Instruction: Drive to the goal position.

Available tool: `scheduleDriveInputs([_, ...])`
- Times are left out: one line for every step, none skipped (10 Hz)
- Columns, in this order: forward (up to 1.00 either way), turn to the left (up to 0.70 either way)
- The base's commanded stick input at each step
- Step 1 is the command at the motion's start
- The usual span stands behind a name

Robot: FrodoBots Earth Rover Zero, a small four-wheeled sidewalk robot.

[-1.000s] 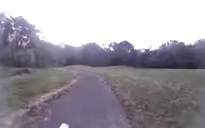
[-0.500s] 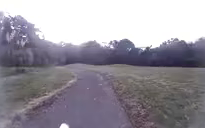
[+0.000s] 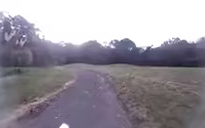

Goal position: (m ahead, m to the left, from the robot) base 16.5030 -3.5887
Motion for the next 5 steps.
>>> scheduleDriveInputs([0.70,0.00])
scheduleDriveInputs([0.70,0.00])
scheduleDriveInputs([0.70,0.00])
scheduleDriveInputs([0.70,0.18])
scheduleDriveInputs([0.70,0.34])
